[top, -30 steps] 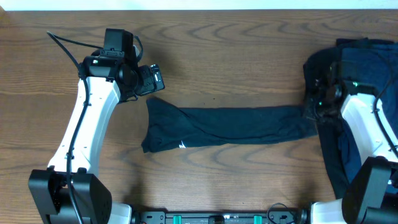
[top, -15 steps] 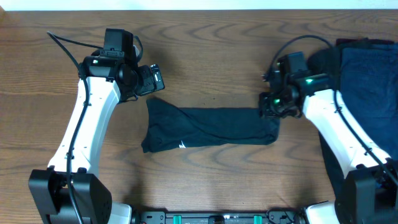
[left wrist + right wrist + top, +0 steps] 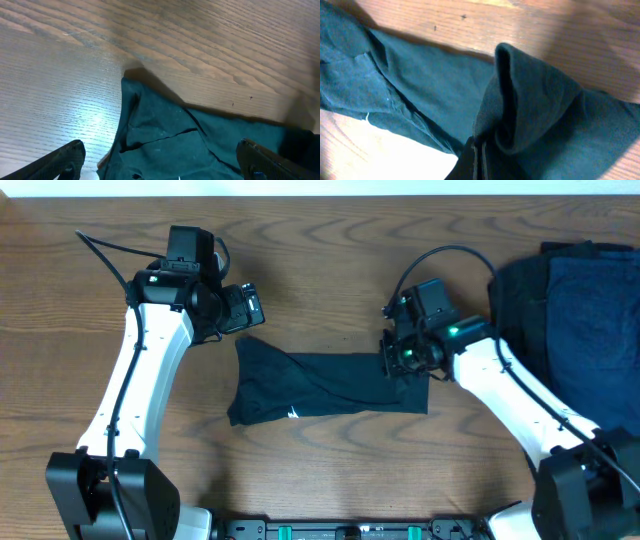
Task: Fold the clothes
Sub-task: 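Fold the strip's right end leftward over the middle with the right gripper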
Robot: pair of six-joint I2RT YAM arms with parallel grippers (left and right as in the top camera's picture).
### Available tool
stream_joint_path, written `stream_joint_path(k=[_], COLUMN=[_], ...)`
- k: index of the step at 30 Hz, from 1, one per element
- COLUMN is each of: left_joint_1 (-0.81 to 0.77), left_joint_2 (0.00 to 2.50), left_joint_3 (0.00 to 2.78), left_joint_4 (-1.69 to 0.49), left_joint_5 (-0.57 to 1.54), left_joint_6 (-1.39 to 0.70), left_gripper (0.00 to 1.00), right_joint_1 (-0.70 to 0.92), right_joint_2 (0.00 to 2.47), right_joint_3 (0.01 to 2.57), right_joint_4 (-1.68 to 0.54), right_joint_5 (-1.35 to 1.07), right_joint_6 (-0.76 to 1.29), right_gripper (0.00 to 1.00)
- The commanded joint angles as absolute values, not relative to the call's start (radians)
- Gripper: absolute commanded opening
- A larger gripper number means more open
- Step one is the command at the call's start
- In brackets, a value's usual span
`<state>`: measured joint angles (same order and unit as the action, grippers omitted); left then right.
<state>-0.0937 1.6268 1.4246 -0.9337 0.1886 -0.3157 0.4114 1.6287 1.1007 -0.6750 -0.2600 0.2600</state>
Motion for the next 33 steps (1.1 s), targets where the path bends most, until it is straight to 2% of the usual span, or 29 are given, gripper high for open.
stream_joint_path(k=[1, 10, 28, 32, 33], left_joint_1=[-0.093, -0.093, -0.093, -0.093, -0.093], left_joint_2=[1.621, 1.621, 1.621, 1.621, 1.621], left_joint_3=[1.436, 1.436, 1.436, 1.436, 1.436], left_joint_4=[-0.933, -0.933, -0.933, -0.933, -0.933], left_joint_5=[0.195, 0.195, 0.195, 0.195, 0.195], left_joint_6=[-0.313, -0.313, -0.313, -0.313, -0.313], left_gripper=[0.98, 0.98, 0.98, 0.98, 0.98], right_joint_1=[0.451, 0.5, 0.548, 0.547, 0.547], right_joint_2=[1.657, 1.714, 1.798, 1.798, 1.798], right_joint_3=[1.088, 1.088, 1.088, 1.088, 1.088], right_joint_4=[-0.657, -0.578, -0.425, -0.422, -0.421], right_joint_5=[-0.278, -0.327, -0.426, -0.419, -0.42], right_joint_6=[0.284, 0.39, 0.452, 0.452, 0.452], right_gripper=[0.01, 0.01, 0.02, 0.19, 0.29])
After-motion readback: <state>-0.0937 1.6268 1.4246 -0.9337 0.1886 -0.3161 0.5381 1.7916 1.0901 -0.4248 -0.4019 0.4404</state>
